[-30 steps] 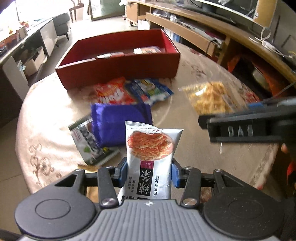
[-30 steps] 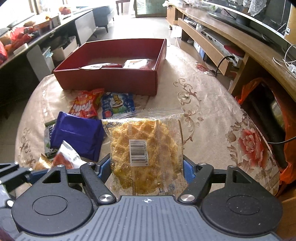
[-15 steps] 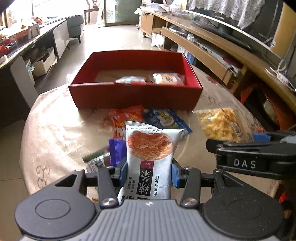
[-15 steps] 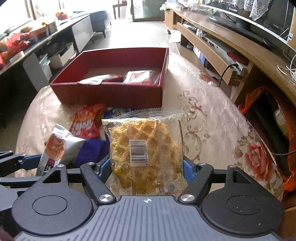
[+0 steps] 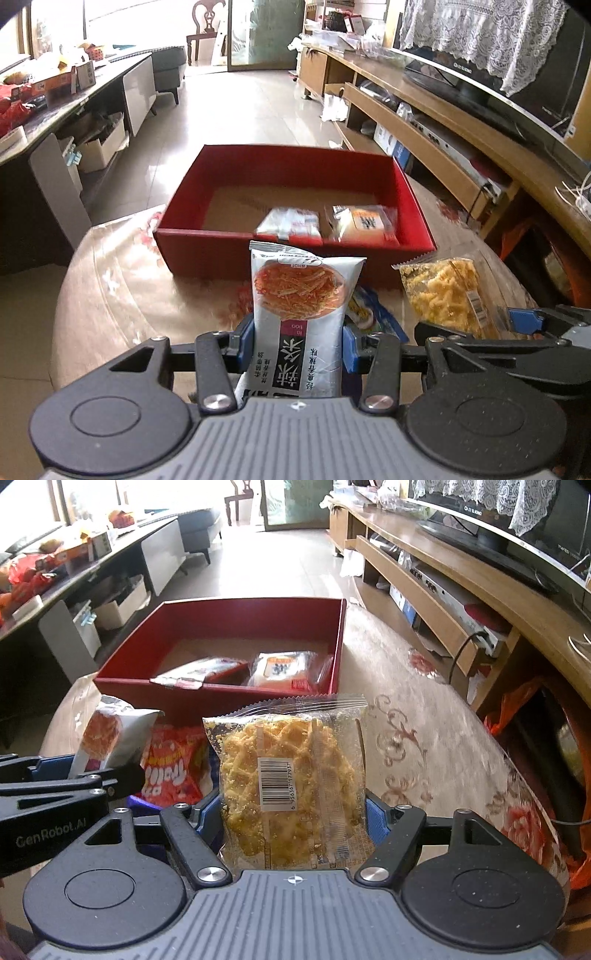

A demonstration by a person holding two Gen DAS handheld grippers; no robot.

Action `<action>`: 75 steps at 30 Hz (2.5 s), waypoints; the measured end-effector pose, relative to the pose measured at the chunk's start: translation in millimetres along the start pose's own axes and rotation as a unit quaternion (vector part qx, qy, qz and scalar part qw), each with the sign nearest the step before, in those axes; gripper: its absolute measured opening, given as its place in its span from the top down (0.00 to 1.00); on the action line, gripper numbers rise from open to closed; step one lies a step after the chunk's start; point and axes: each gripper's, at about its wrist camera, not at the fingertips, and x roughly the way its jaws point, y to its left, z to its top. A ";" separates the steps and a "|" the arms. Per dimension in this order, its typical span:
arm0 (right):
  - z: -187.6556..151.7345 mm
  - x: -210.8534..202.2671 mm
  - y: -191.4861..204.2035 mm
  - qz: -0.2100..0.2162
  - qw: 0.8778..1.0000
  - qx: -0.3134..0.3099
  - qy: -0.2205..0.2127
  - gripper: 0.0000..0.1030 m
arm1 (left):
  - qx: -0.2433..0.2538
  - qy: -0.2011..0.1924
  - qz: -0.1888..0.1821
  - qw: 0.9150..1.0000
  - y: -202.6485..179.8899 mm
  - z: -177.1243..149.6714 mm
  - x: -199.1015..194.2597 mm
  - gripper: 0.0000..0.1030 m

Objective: Organize snacks

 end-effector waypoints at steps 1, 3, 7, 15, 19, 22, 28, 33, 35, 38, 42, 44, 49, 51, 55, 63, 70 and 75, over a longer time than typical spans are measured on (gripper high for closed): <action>2.6 0.7 0.3 0.001 1.000 0.000 -0.001 0.23 | -0.001 -0.002 0.001 1.000 0.6 3.1 1.1 0.56; 8.1 2.7 0.4 0.002 1.000 0.000 -0.003 0.23 | -0.005 -0.006 0.003 1.000 2.7 9.5 4.7 0.56; 18.2 7.6 0.3 0.004 1.000 0.004 -0.006 0.23 | -0.021 -0.008 0.001 1.000 7.3 21.0 12.5 0.56; 38.2 17.7 3.5 0.016 1.000 0.004 -0.013 0.23 | -0.027 -0.019 -0.007 0.999 5.4 43.0 23.8 0.56; 48.7 21.6 10.5 0.016 1.000 -0.006 -0.021 0.23 | -0.025 -0.031 -0.002 0.999 1.8 54.1 27.1 0.56; 56.0 24.1 8.8 0.017 1.000 -0.001 -0.026 0.23 | -0.029 -0.033 0.000 0.999 3.3 62.3 32.0 0.56; 68.7 33.2 2.8 0.012 0.999 0.008 -0.029 0.23 | -0.033 -0.037 0.000 0.999 2.5 78.8 43.1 0.56; 81.3 40.7 0.7 0.011 0.999 0.010 -0.033 0.23 | -0.036 -0.045 0.003 0.998 2.8 93.2 52.3 0.56; 85.9 44.8 -0.4 0.010 0.999 0.010 -0.035 0.23 | -0.036 -0.045 0.007 0.998 3.7 97.0 57.7 0.56; 92.2 53.2 -2.9 0.008 0.999 0.013 -0.032 0.23 | -0.036 -0.042 0.012 0.998 3.5 102.2 66.8 0.56; 98.7 64.6 -5.4 0.007 0.999 0.016 -0.028 0.23 | -0.038 -0.042 0.017 0.998 3.2 109.3 76.8 0.56; 101.1 69.0 -6.3 0.007 0.999 0.017 -0.026 0.23 | -0.036 -0.042 0.020 0.998 2.8 111.2 81.4 0.56; 104.4 79.3 -7.9 0.006 1.000 0.018 -0.019 0.23 | -0.031 -0.037 0.034 0.998 2.8 114.5 95.1 0.56; 105.8 83.1 -7.3 0.002 1.000 0.016 -0.020 0.23 | -0.030 -0.034 0.038 0.998 4.5 115.0 100.0 0.56; 109.4 87.6 -5.0 -0.002 1.000 0.010 -0.025 0.23 | -0.031 -0.031 0.045 0.998 6.9 117.3 109.5 0.56; 112.4 96.0 0.4 -0.013 0.999 -0.010 -0.031 0.23 | -0.034 -0.019 0.051 0.998 8.0 119.9 125.2 0.55; 115.3 102.3 8.5 -0.022 0.998 -0.036 -0.037 0.21 | -0.040 -0.012 0.060 0.997 10.4 118.7 131.8 0.54; 116.5 112.2 7.5 0.006 0.999 -0.023 -0.022 0.21 | -0.037 -0.011 0.062 0.997 10.4 118.6 133.4 0.52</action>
